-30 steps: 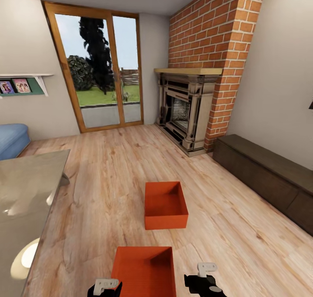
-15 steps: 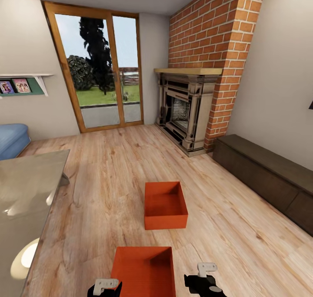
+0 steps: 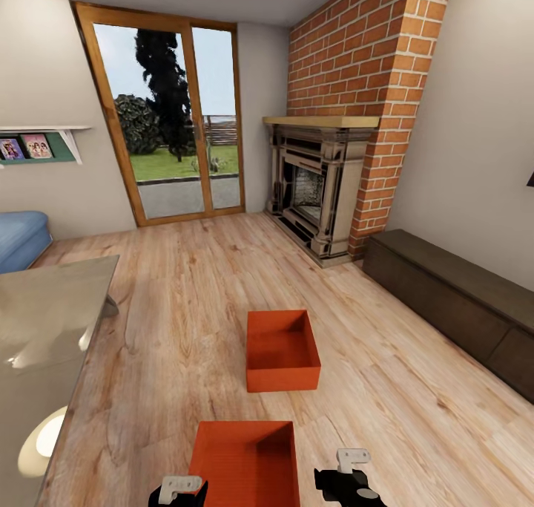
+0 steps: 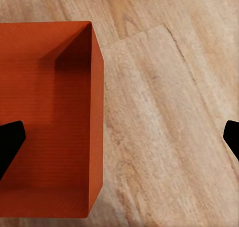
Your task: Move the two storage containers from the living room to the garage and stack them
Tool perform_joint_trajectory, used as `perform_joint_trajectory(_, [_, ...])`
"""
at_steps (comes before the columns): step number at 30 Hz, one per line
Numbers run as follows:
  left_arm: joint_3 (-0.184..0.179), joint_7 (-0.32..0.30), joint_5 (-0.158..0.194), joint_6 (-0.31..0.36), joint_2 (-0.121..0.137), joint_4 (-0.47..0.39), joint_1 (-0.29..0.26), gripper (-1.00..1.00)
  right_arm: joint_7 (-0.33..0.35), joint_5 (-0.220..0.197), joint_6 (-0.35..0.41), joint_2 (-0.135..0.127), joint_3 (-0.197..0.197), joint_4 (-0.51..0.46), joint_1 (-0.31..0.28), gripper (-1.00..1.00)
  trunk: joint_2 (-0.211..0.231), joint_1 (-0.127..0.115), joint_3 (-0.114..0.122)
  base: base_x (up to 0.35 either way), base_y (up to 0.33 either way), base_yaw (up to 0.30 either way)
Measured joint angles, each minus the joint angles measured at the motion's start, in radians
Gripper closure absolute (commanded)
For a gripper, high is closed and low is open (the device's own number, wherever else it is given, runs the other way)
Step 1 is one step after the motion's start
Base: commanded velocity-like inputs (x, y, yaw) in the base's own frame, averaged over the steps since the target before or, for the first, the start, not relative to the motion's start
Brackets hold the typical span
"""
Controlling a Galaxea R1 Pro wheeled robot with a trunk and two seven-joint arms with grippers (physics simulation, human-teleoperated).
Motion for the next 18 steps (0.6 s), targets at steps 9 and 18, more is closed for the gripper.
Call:
perform_joint_trajectory(9, [0.002, 0.012, -0.001, 0.0, 0.002, 0.001, 0.0, -1.0, 0.0, 0.0, 0.0, 0.0, 0.0, 0.001, 0.0, -1.0, 0.0, 0.0, 0.0, 0.0, 0.0, 0.0])
perform_joint_trajectory(18, [0.0, 0.126, -0.005, 0.009, -0.001, 0.005, 0.0, -1.0, -0.002, 0.001, 0.0, 0.0, 0.001, 0.028, 0.0, -1.0, 0.0, 0.0, 0.0, 0.0, 0.0, 0.0])
